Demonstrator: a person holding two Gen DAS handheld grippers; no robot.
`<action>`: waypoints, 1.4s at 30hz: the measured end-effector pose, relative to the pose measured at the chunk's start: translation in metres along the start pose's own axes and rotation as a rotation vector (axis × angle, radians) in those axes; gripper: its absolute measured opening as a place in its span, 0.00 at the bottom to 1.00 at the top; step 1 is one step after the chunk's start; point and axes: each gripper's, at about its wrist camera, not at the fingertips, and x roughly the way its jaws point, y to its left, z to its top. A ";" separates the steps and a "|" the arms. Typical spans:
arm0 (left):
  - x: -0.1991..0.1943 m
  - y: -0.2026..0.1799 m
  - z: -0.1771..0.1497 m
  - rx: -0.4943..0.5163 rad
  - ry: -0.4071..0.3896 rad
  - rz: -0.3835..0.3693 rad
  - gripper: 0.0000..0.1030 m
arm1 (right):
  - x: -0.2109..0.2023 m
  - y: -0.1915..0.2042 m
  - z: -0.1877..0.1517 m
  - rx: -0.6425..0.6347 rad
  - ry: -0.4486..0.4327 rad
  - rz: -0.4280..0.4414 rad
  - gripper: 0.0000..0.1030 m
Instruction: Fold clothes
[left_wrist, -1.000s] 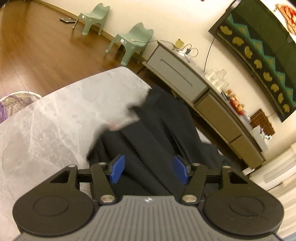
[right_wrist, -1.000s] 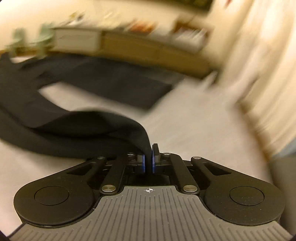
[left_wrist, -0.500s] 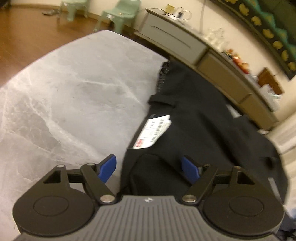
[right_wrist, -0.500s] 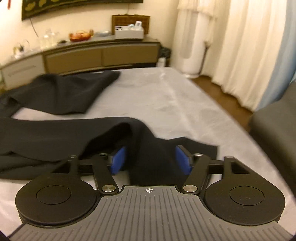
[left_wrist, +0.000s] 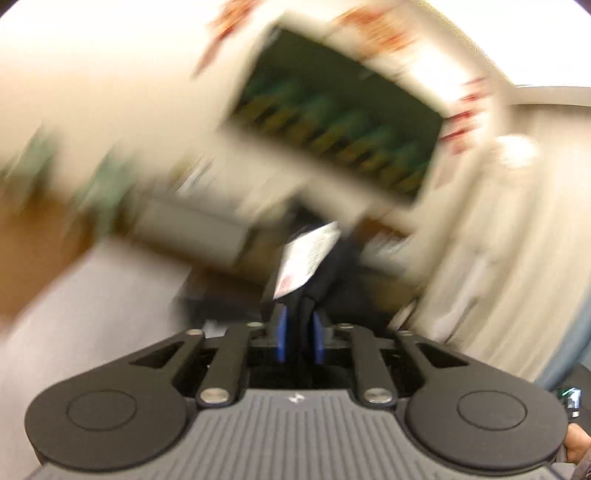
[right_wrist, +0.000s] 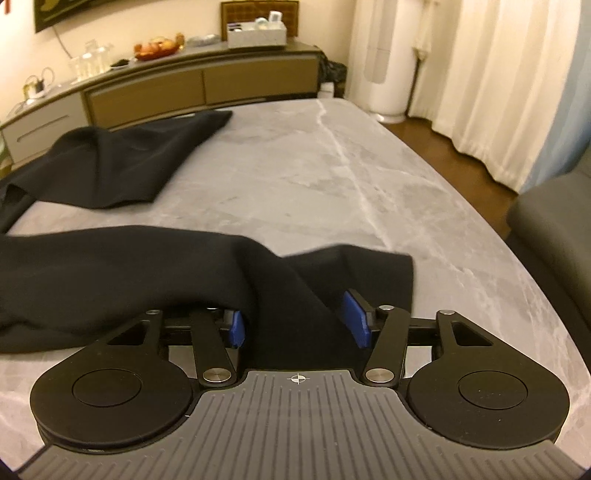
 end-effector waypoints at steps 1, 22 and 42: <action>0.002 0.016 -0.019 -0.070 0.086 0.094 0.24 | 0.000 0.000 0.000 0.002 0.000 -0.002 0.58; 0.065 -0.007 -0.031 -0.193 0.291 0.288 0.71 | -0.077 0.011 -0.012 0.121 -0.176 0.257 0.72; 0.081 0.080 -0.036 -0.690 0.300 0.186 0.77 | -0.125 0.521 -0.081 -1.178 -0.269 0.862 0.73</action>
